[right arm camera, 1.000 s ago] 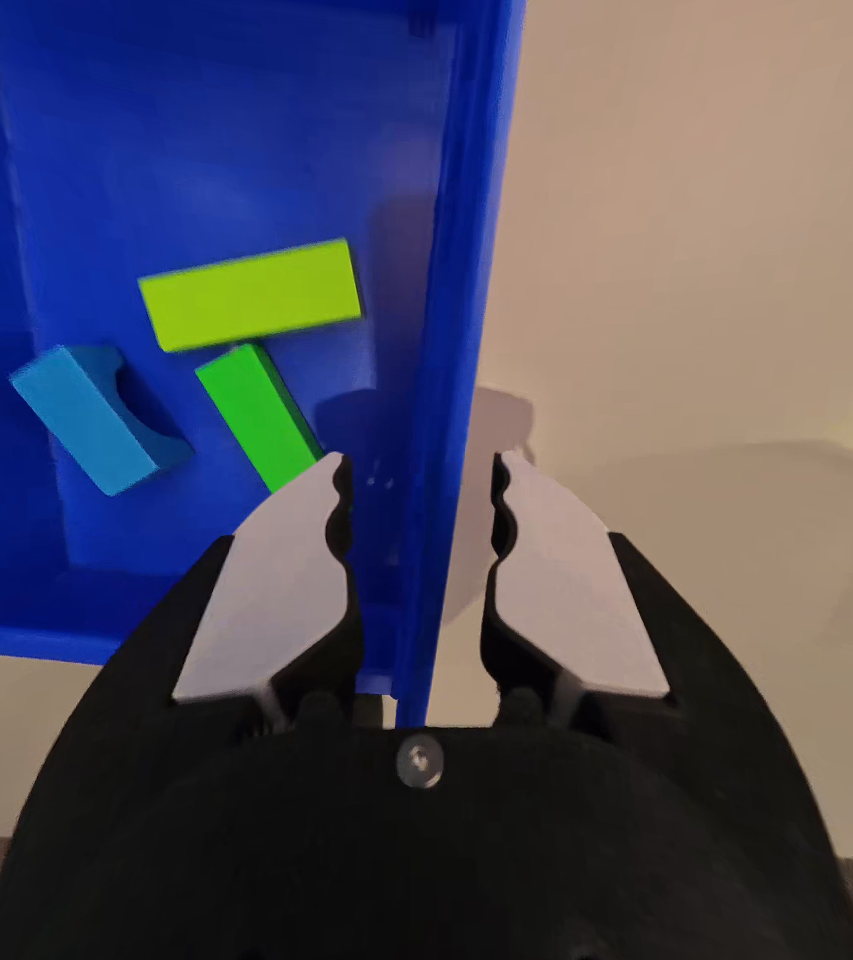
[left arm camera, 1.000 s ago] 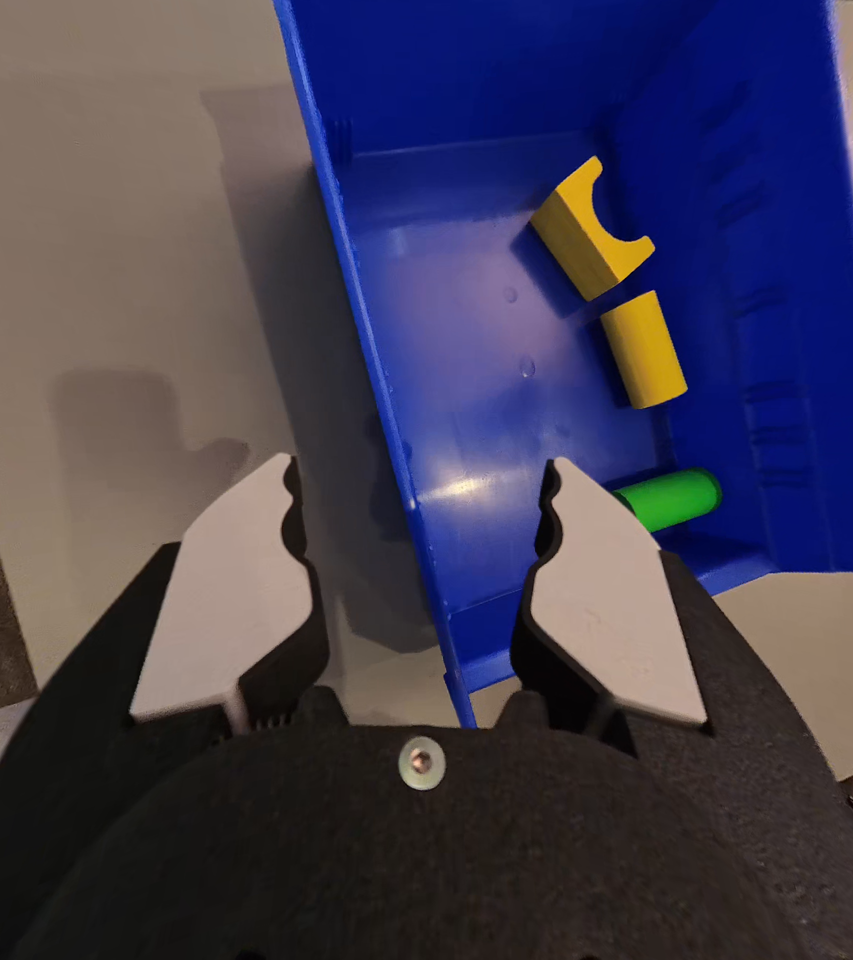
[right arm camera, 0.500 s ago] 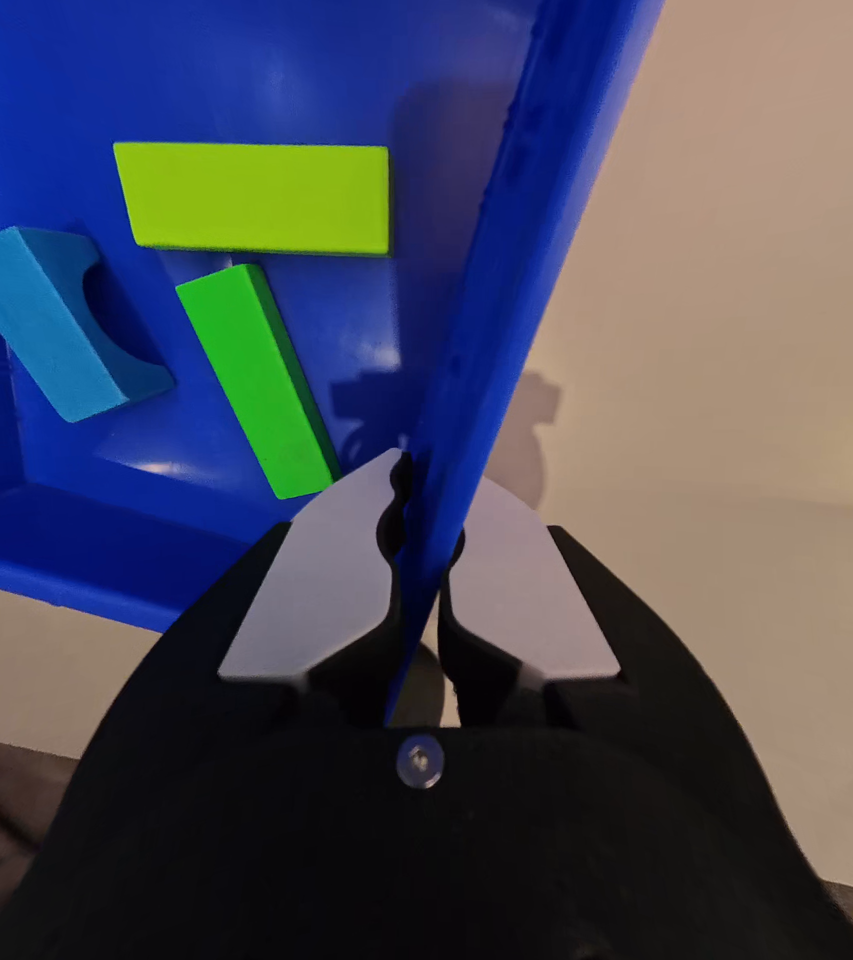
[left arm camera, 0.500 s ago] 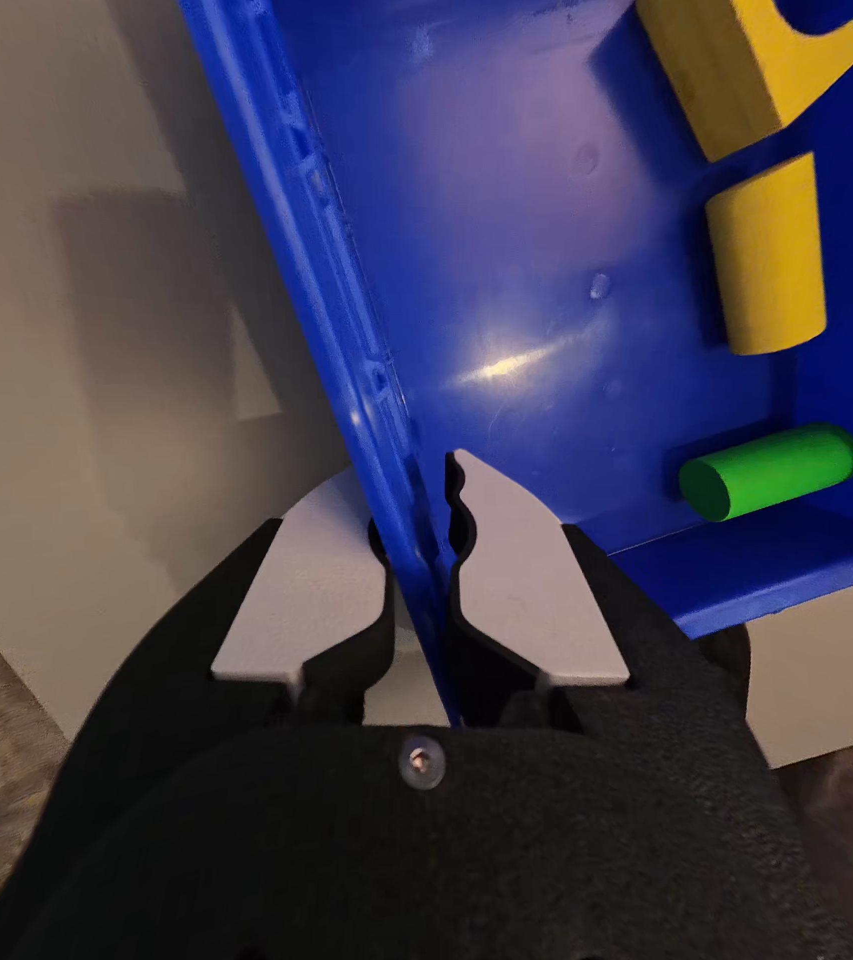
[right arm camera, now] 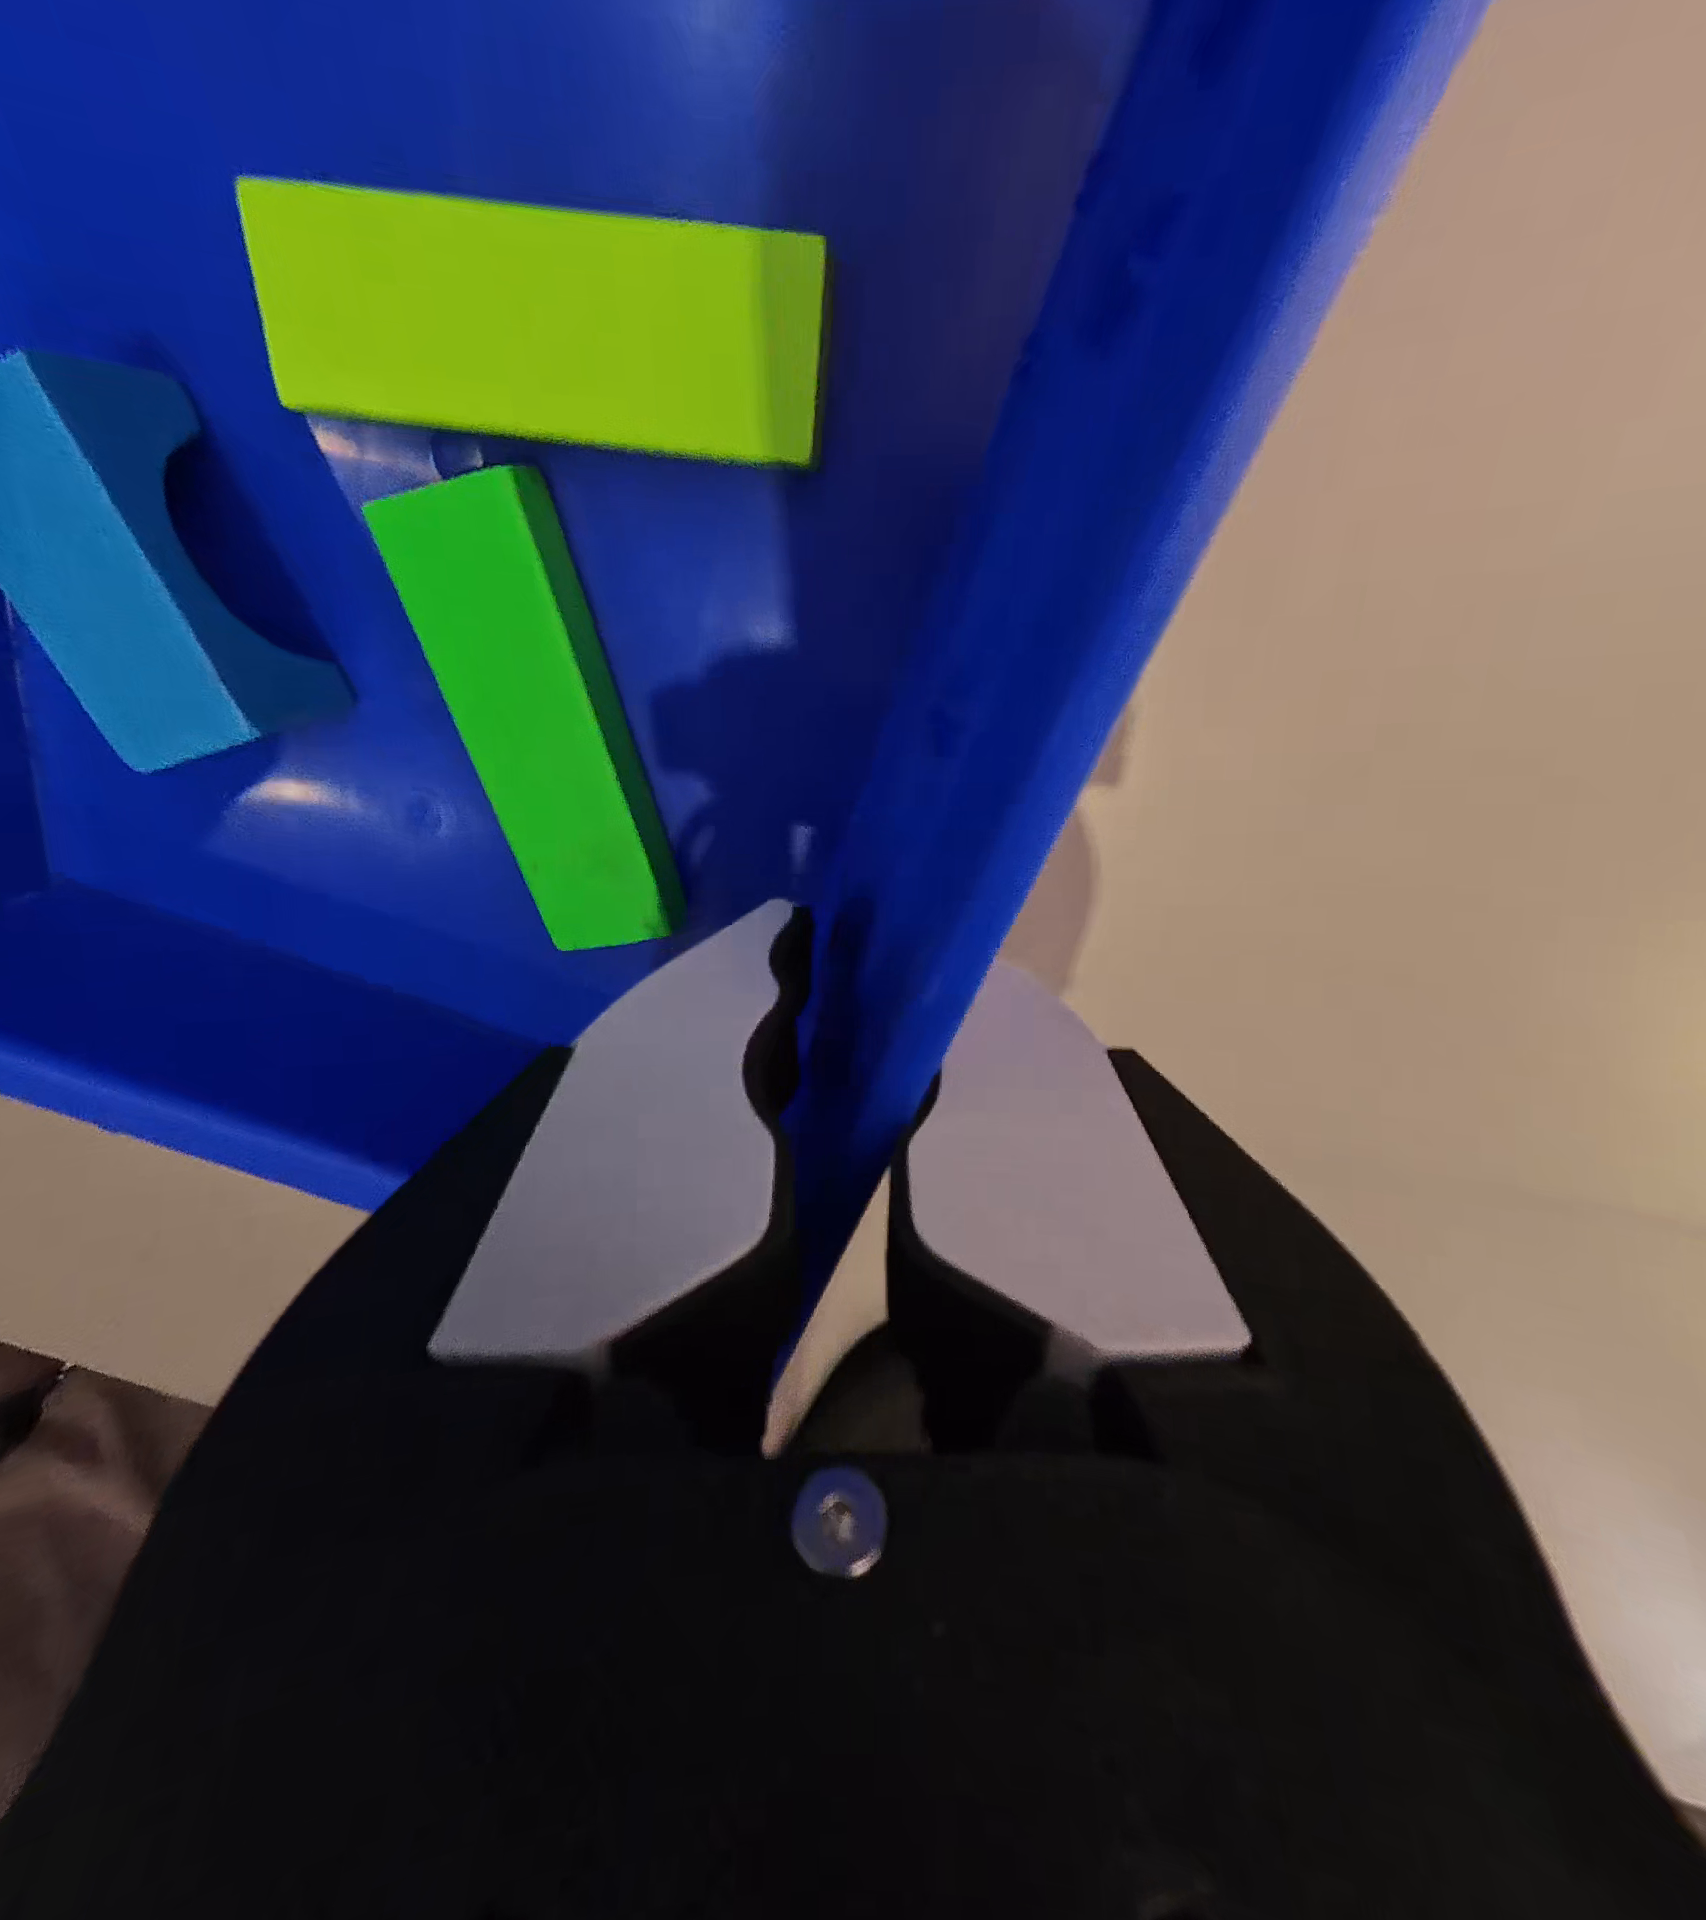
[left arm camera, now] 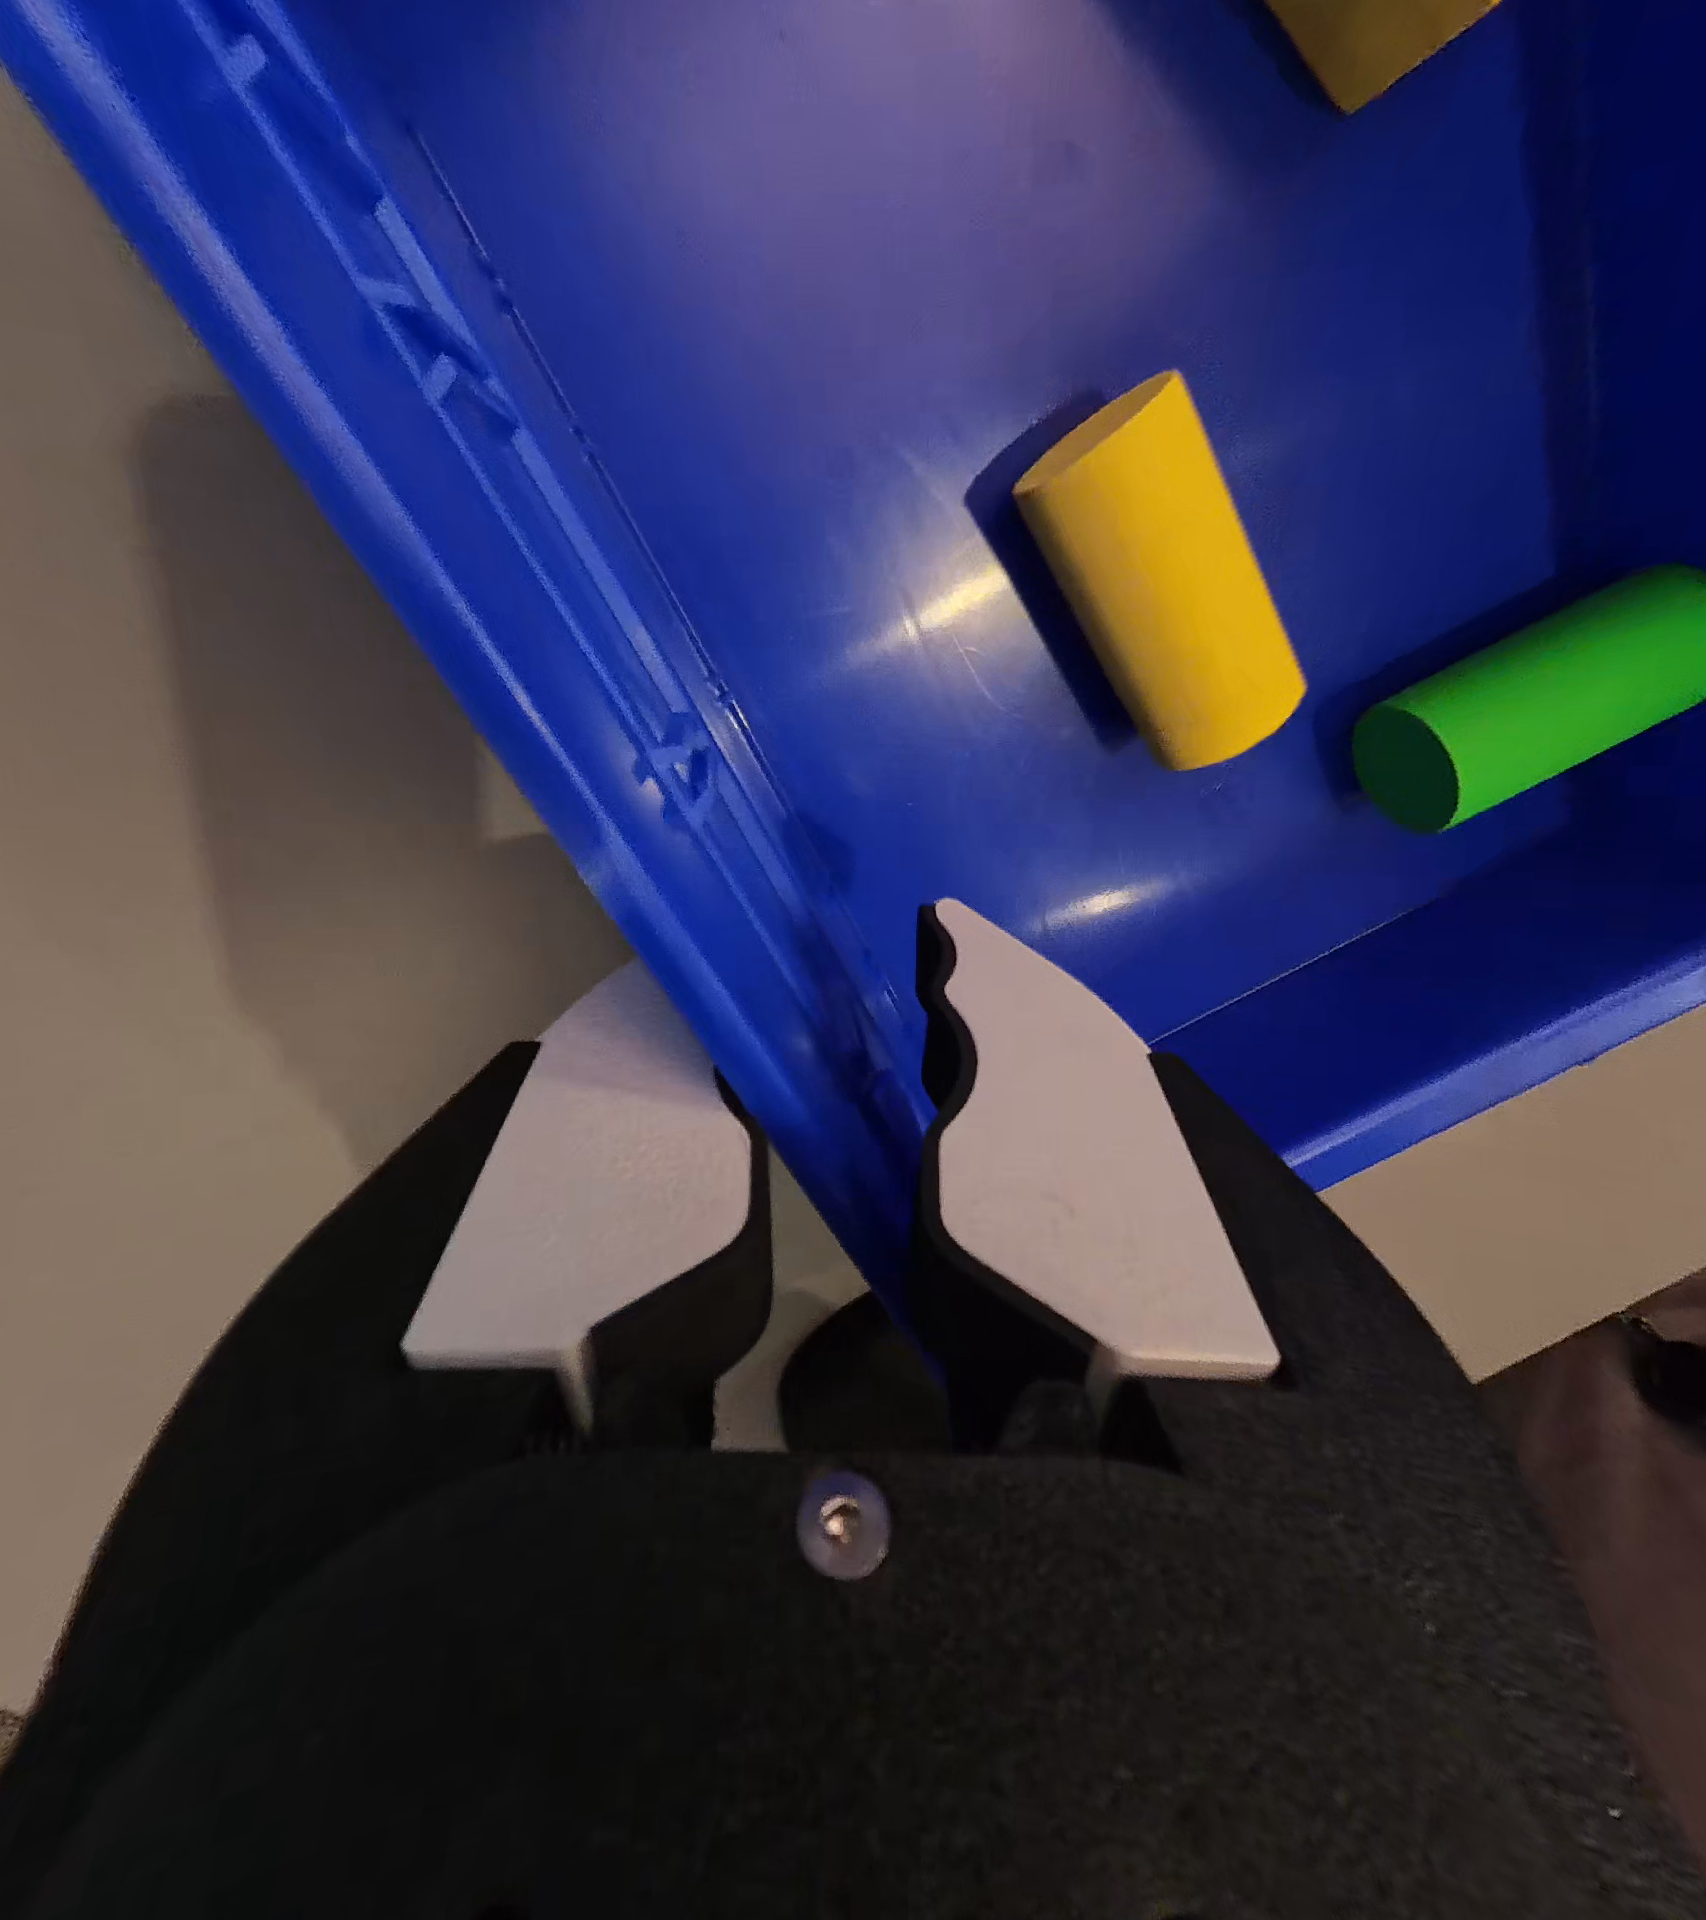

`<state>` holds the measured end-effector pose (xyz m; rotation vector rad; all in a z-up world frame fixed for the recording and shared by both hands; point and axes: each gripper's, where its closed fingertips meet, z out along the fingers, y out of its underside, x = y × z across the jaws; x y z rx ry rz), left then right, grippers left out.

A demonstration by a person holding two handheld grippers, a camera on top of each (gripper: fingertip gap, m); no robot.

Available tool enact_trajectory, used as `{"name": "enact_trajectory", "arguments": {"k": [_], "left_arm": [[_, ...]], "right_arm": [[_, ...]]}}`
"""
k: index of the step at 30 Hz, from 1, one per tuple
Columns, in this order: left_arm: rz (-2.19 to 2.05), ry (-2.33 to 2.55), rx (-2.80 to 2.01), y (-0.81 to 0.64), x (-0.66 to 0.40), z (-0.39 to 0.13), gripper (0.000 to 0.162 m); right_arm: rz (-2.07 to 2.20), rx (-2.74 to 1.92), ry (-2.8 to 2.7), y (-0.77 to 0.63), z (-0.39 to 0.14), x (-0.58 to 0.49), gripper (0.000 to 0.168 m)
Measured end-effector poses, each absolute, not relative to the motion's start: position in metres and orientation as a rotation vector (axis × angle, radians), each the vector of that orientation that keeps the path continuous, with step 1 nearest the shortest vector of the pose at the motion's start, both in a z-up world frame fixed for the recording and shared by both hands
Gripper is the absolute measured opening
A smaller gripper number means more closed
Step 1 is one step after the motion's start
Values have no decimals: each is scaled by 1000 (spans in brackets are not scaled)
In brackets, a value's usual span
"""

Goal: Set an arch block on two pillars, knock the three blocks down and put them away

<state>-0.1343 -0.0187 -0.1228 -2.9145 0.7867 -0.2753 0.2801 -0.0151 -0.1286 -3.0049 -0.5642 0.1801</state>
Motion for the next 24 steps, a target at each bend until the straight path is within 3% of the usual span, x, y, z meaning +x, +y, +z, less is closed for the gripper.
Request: {"name": "enact_trajectory", "arguments": {"k": [5,14,18,20,24], "left_arm": [[-213,805,-2925,-20,-114,-123,32],[-464,906,-2837,-27,-82,-114,54],[-742,745,-2666,-13,-87,-79,43],[-834,672,-2524,-6,-95,-50,43],[-784,553,-2359,-4,-136,-9,42]], "right_arm": [[34,-3005,-556,10,-124,290,27],[-11,-3160,-453,26,-131,317,25],[35,-3221,-418,27,-141,316,24],[217,-3226,-360,27,-141,306,8],[288,-3221,-332,24,-139,316,6]]}}
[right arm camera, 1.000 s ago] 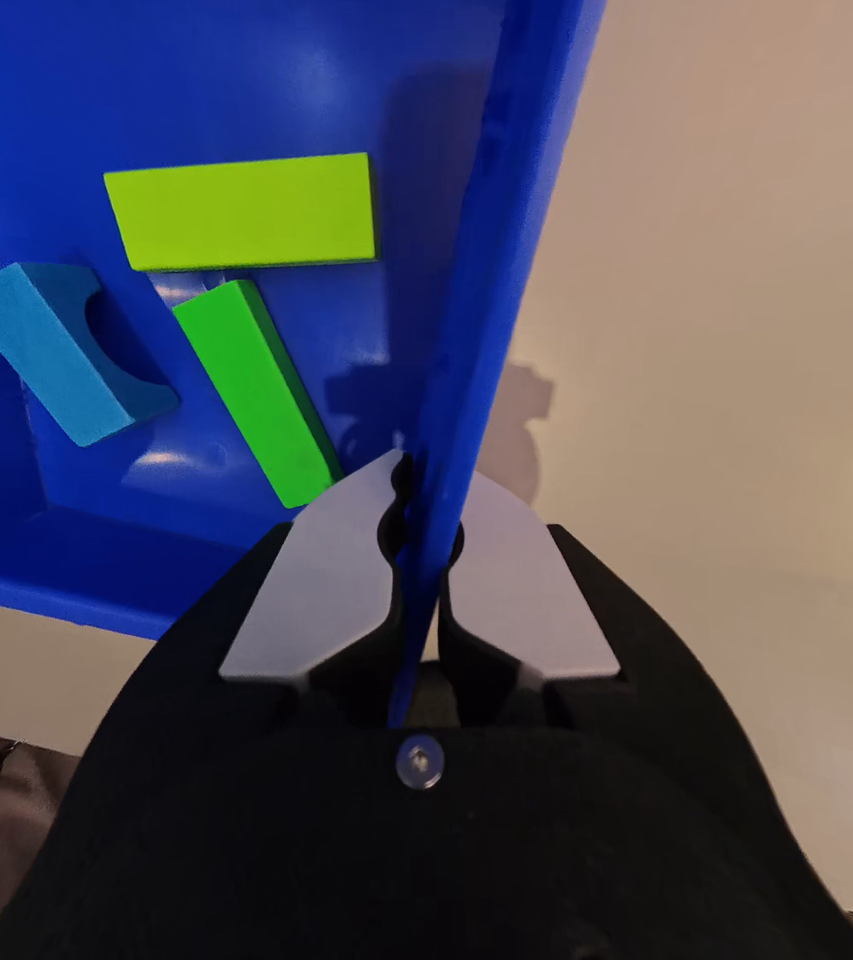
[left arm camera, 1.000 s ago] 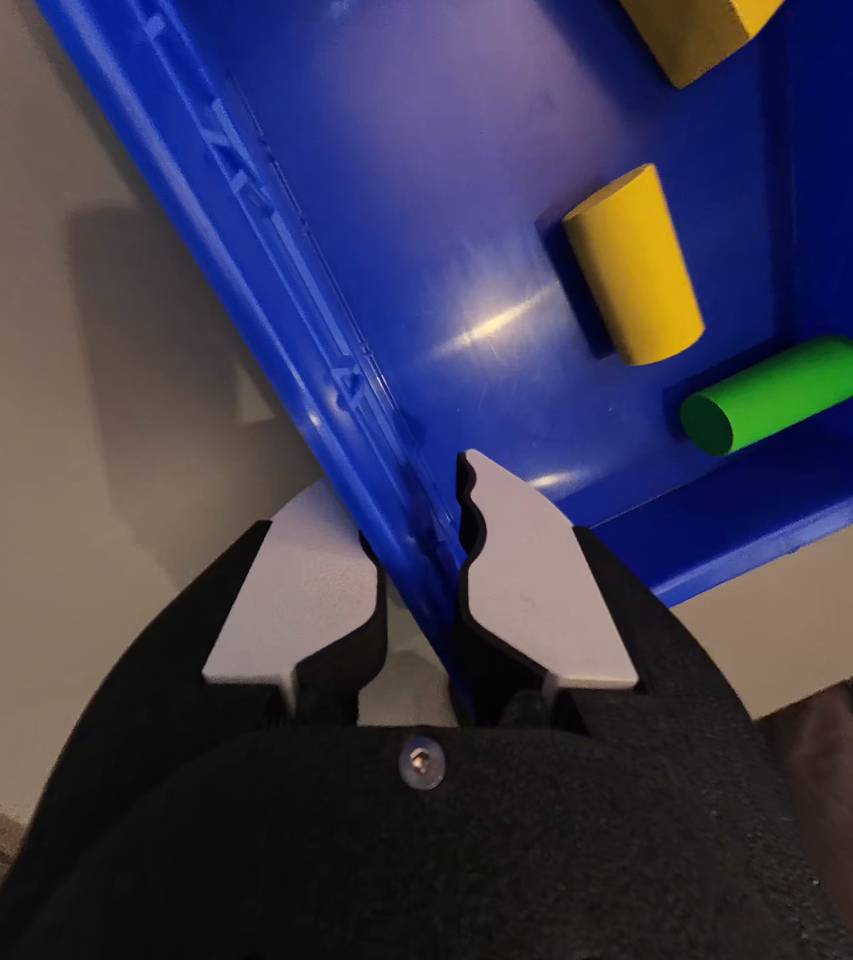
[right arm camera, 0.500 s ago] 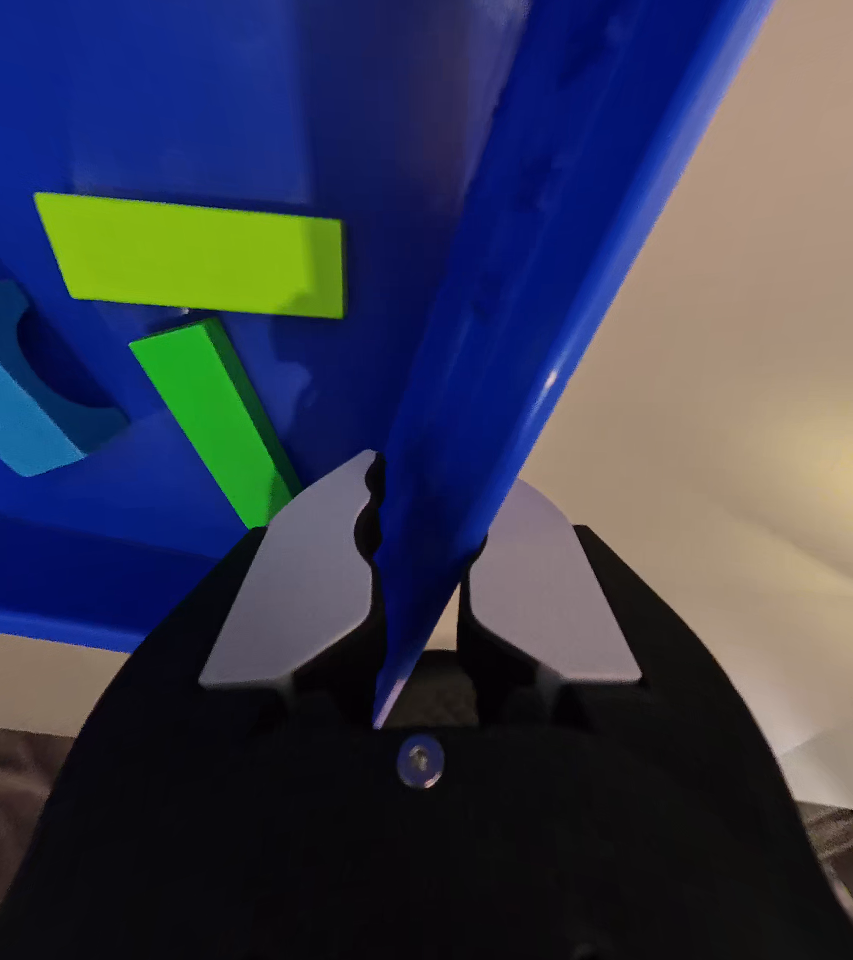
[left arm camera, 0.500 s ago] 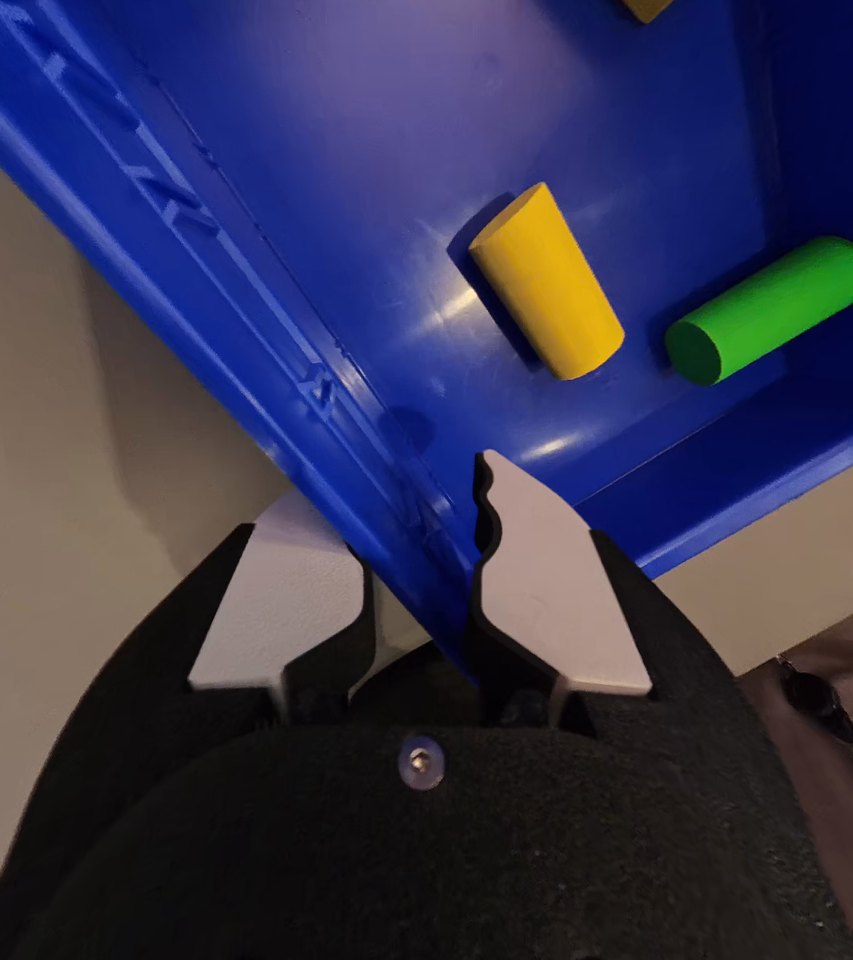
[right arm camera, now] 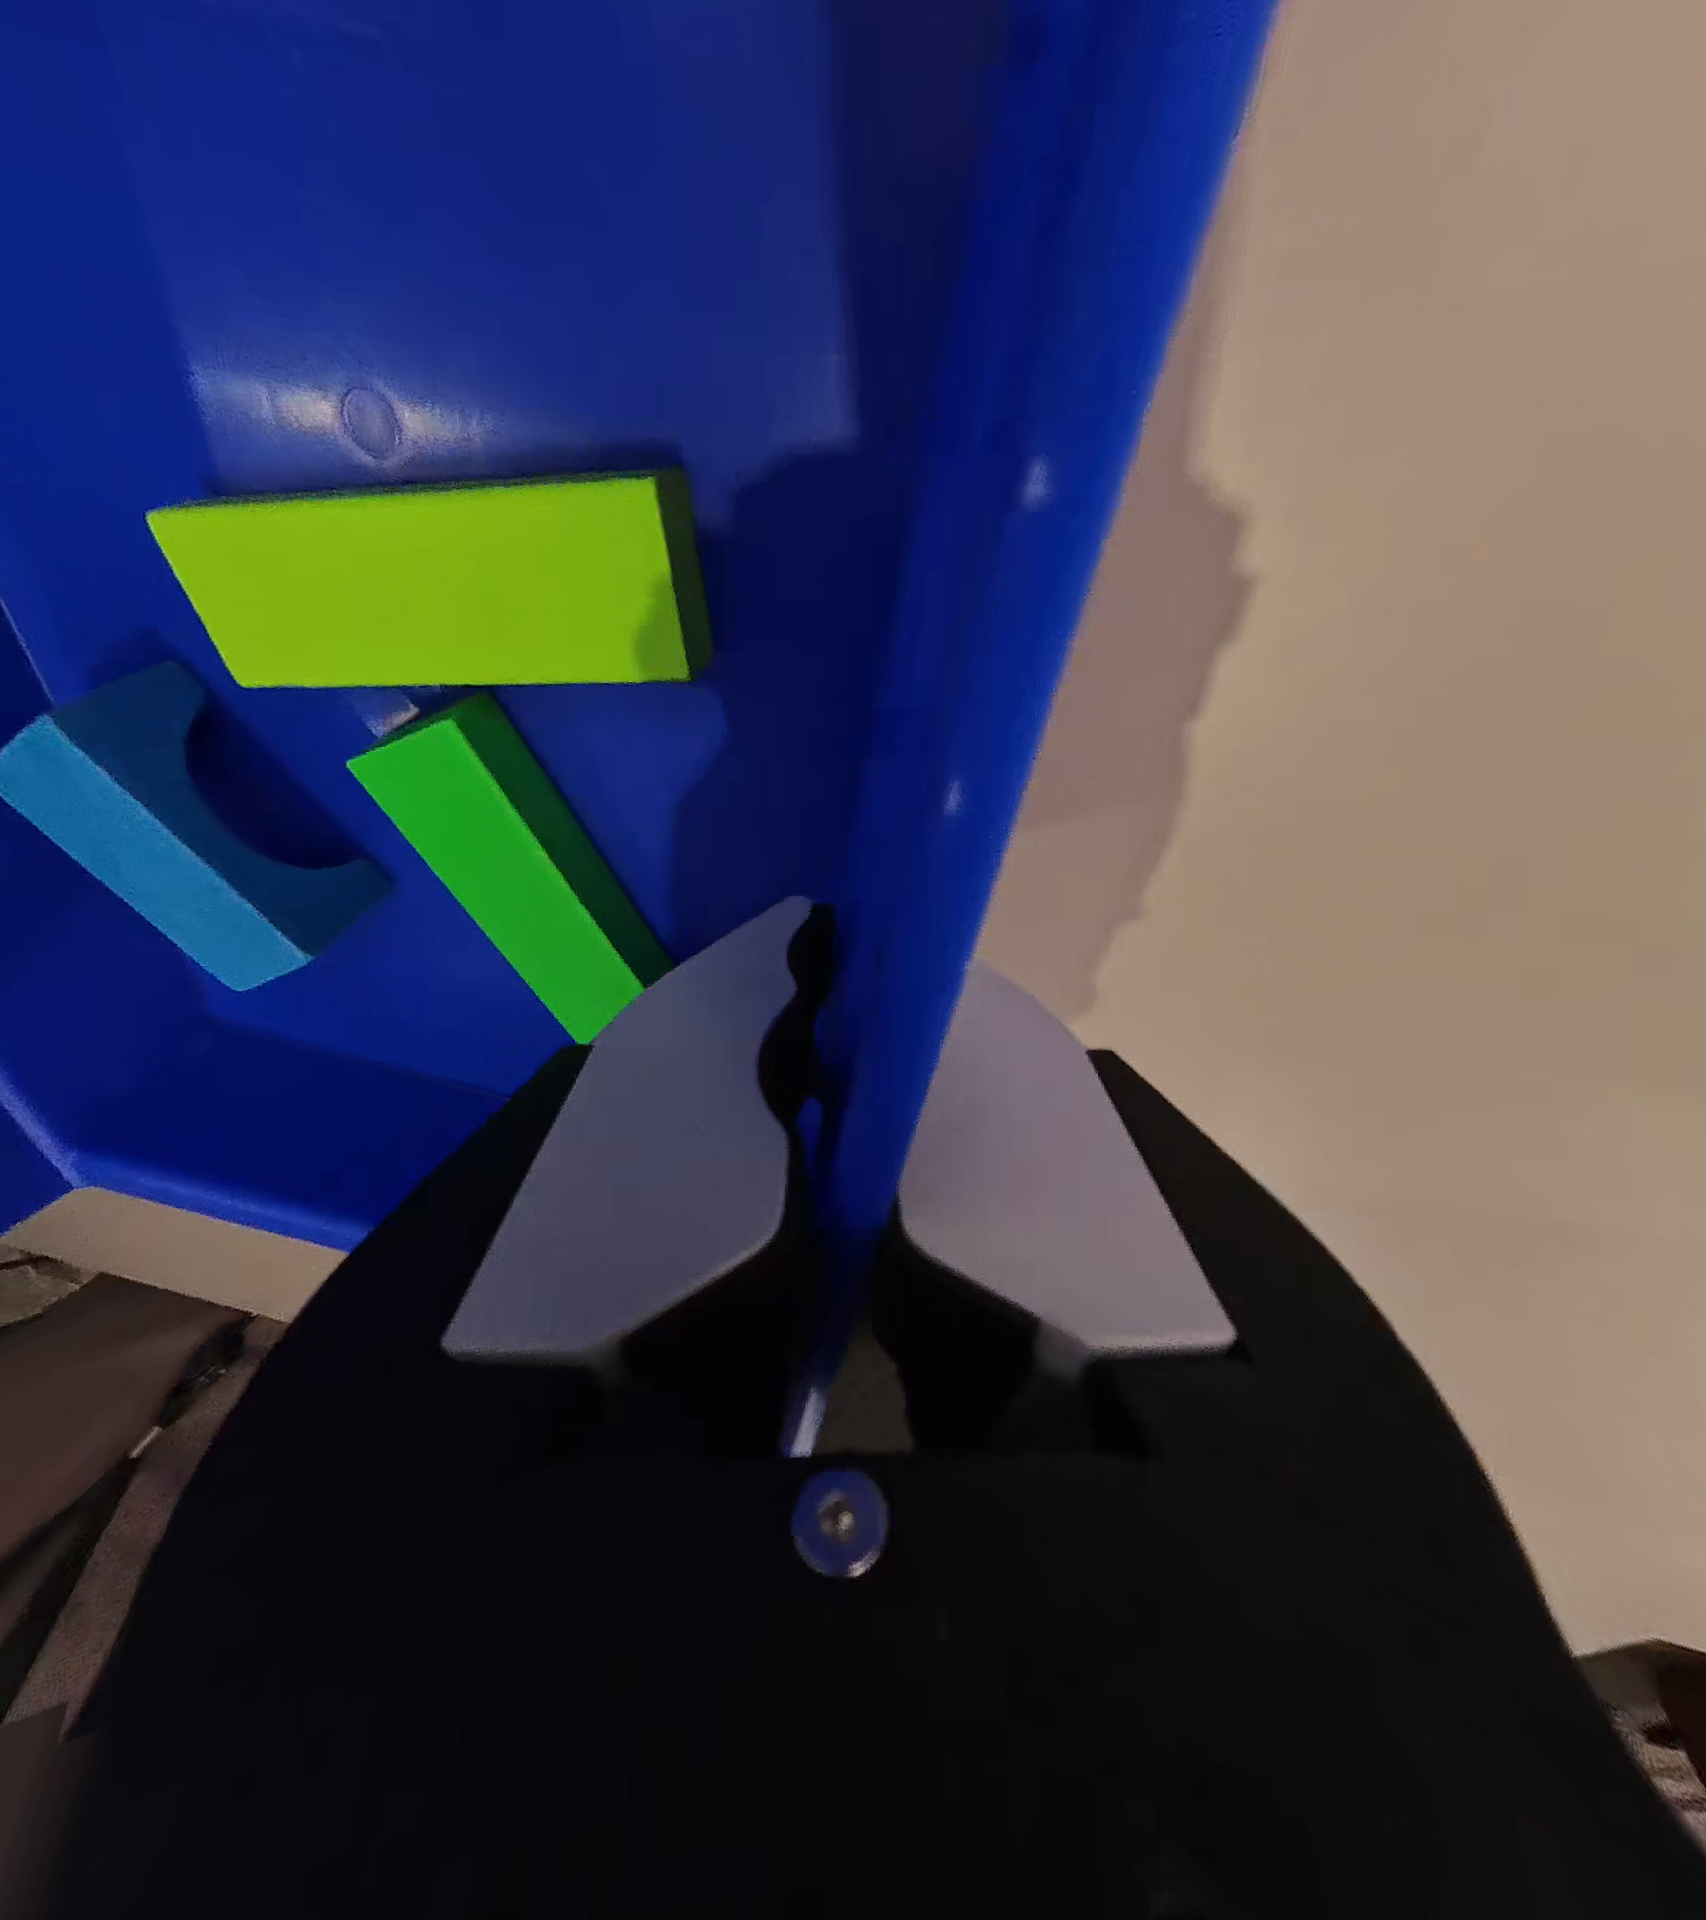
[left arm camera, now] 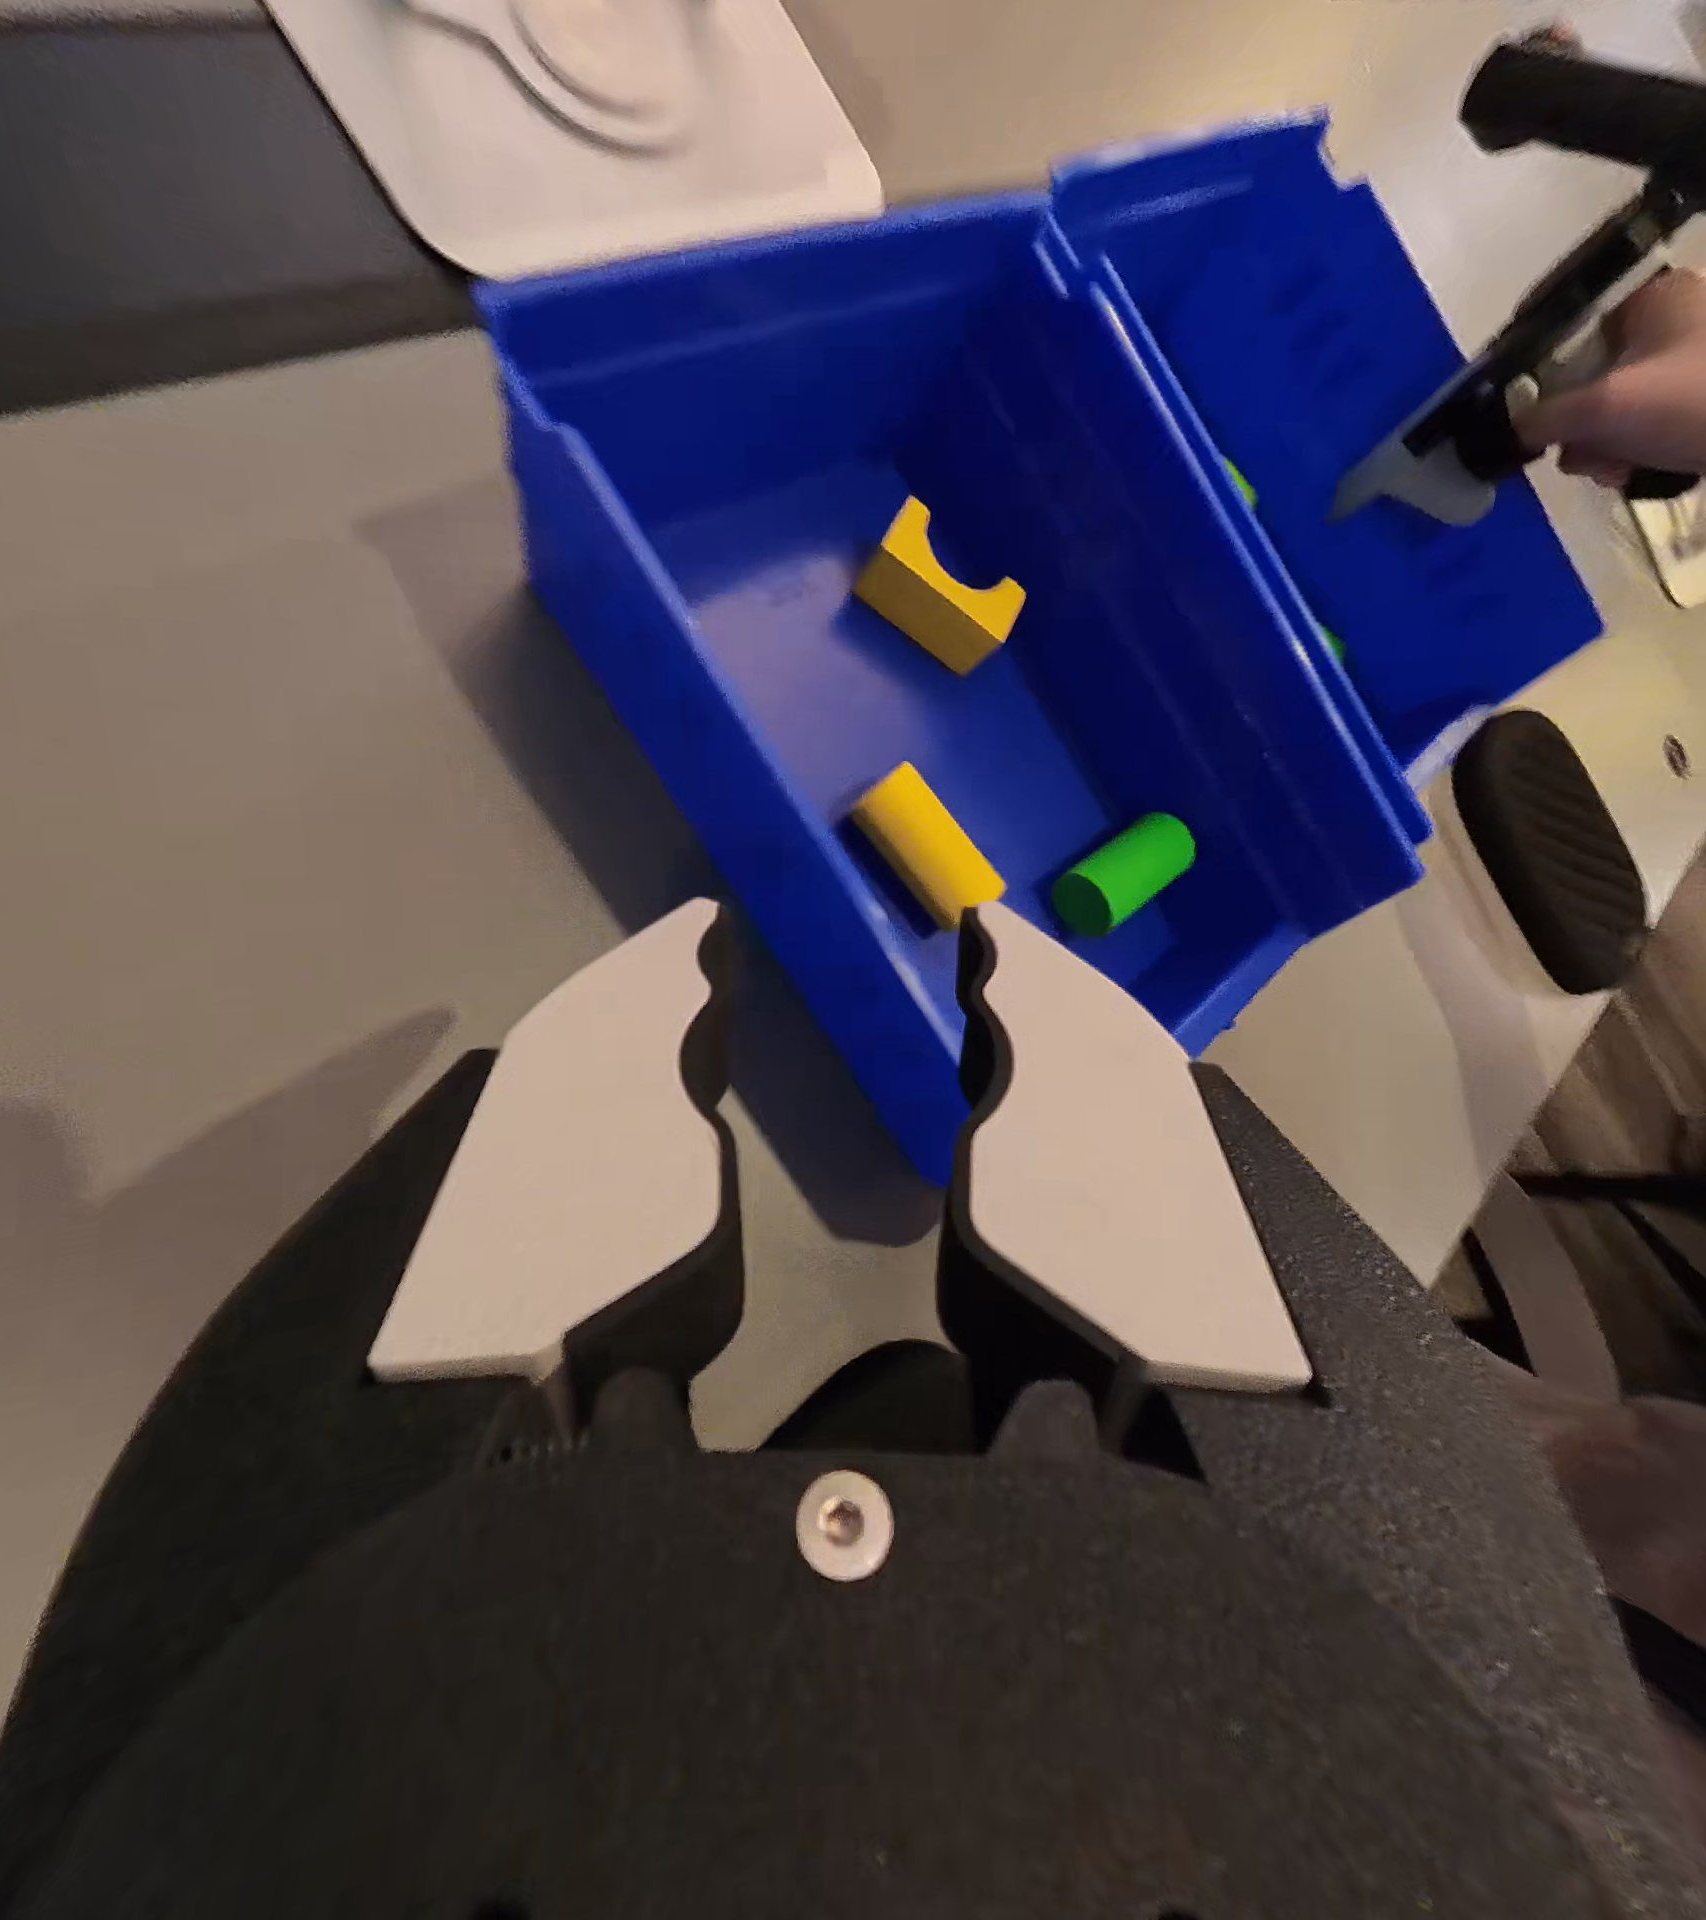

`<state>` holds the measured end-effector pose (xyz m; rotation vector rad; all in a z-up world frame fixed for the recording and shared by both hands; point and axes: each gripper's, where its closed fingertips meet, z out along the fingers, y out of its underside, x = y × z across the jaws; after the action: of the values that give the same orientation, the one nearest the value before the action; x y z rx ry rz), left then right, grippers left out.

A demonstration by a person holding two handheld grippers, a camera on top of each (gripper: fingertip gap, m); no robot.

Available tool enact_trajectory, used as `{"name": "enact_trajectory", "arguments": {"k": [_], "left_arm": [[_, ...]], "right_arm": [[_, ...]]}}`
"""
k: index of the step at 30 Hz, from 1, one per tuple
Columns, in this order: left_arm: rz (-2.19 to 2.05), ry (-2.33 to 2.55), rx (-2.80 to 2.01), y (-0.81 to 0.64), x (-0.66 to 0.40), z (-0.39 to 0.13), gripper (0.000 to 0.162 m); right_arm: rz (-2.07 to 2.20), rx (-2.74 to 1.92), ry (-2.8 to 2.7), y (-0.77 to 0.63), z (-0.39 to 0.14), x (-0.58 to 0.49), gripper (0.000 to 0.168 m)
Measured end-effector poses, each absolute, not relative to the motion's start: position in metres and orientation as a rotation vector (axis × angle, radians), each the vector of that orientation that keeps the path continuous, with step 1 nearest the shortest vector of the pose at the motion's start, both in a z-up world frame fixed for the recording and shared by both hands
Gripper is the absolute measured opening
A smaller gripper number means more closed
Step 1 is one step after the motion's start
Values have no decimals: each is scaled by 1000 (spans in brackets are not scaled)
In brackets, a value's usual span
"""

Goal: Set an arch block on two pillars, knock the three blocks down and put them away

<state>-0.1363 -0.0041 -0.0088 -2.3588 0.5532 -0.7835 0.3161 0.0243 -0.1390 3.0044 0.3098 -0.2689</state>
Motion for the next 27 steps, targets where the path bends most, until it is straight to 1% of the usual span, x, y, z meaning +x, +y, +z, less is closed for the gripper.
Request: {"name": "enact_trajectory", "arguments": {"k": [4,7,11,13,14,17,19,20,23,27], "left_arm": [[-714,459,-2266,-16,-181,20,41],[-723,366,-2174,-25,-208,40,41],[-712,176,-2137,-31,-249,46,42],[-708,103,-2135,-35,-267,44,47],[-718,71,-2133,-37,-274,43,47],[-735,-11,-2098,-44,-295,44,47],[-728,-78,-2074,-49,-309,47,49],[-710,-126,-2061,-52,-317,49,53],[-637,-267,-2020,-63,-344,54,56],[-586,-344,-1947,-78,-364,66,55]], "right_arm": [[-227,3001,300,14,-125,337,5],[-215,2991,274,4,-100,348,6],[-185,3038,273,6,-39,342,6],[-139,3060,313,13,-4,324,6],[-117,3069,333,17,12,311,6],[-89,3094,445,33,48,253,5],[-170,3106,510,44,56,198,5],[-231,3102,541,48,56,166,5],[-414,3056,701,53,48,65,5],[-607,2971,835,49,24,-56,5]]}}
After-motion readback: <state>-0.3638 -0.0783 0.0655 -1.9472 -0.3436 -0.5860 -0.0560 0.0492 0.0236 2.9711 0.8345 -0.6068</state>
